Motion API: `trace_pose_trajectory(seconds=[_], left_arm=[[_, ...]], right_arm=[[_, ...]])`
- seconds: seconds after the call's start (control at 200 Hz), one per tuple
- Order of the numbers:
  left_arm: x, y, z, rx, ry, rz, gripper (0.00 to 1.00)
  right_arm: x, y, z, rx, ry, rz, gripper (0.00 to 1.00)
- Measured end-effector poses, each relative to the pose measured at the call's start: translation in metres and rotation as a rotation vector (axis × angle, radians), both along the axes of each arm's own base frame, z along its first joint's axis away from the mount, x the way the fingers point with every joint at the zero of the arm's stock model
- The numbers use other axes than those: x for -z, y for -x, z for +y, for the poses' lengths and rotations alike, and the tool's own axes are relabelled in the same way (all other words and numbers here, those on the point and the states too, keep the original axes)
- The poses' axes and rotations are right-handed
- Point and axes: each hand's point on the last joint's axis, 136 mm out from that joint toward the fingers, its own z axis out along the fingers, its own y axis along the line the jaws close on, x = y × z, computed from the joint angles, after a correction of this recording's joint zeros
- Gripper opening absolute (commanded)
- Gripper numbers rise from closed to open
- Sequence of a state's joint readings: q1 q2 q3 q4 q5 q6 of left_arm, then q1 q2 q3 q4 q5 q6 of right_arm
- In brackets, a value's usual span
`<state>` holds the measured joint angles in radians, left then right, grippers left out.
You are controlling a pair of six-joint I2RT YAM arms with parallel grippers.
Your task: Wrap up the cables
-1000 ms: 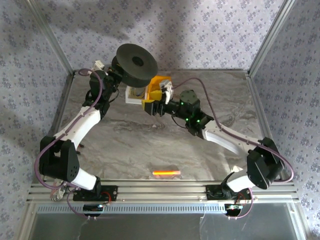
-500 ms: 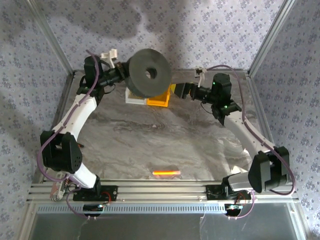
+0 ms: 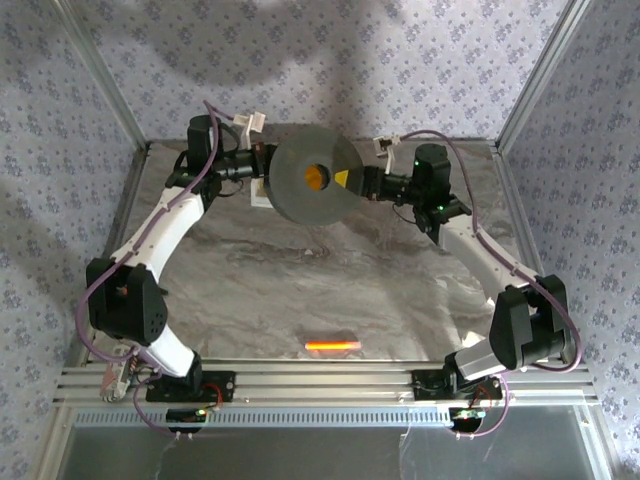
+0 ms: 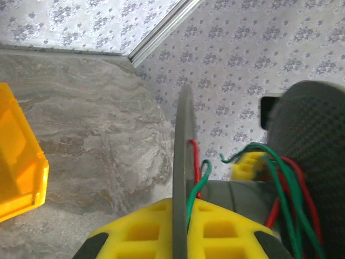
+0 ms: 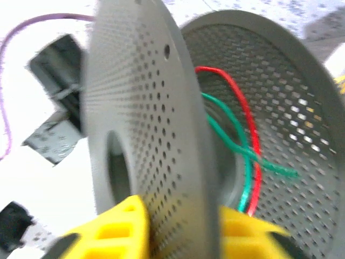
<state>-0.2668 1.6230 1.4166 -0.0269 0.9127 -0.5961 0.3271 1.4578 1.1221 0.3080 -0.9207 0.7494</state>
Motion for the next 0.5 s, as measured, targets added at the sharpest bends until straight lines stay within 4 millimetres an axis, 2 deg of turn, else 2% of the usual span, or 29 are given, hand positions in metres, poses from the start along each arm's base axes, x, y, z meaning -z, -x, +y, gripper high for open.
trace_pose_trajectory(seconds=[0.125,0.185,0.265,0.4,0.43,0.5], left_arm=[[0.011,-0.005,0.002,-0.008,-0.038,0.008,0.54],[0.019,-0.012,0.009,-0.064,-0.090,0.018,0.69],[0.027,-0.018,0.021,-0.135,-0.157,0.030,0.74],[0.033,-0.014,0.040,-0.209,-0.242,0.053,0.79],[0.034,-0.015,0.050,-0.249,-0.268,0.056,0.80],[0.031,-0.027,0.089,-0.407,-0.334,0.043,0.85]], right_arm=[[-0.010,0.013,0.001,-0.062,-0.026,-0.011,0.00],[-0.012,0.018,0.001,-0.071,-0.026,-0.027,0.00],[-0.008,0.019,-0.002,-0.061,-0.023,-0.025,0.00],[0.005,0.025,-0.004,-0.064,-0.016,-0.006,0.00],[0.009,0.028,-0.005,-0.071,-0.013,-0.003,0.00],[0.024,0.032,-0.009,-0.056,0.008,0.031,0.00]])
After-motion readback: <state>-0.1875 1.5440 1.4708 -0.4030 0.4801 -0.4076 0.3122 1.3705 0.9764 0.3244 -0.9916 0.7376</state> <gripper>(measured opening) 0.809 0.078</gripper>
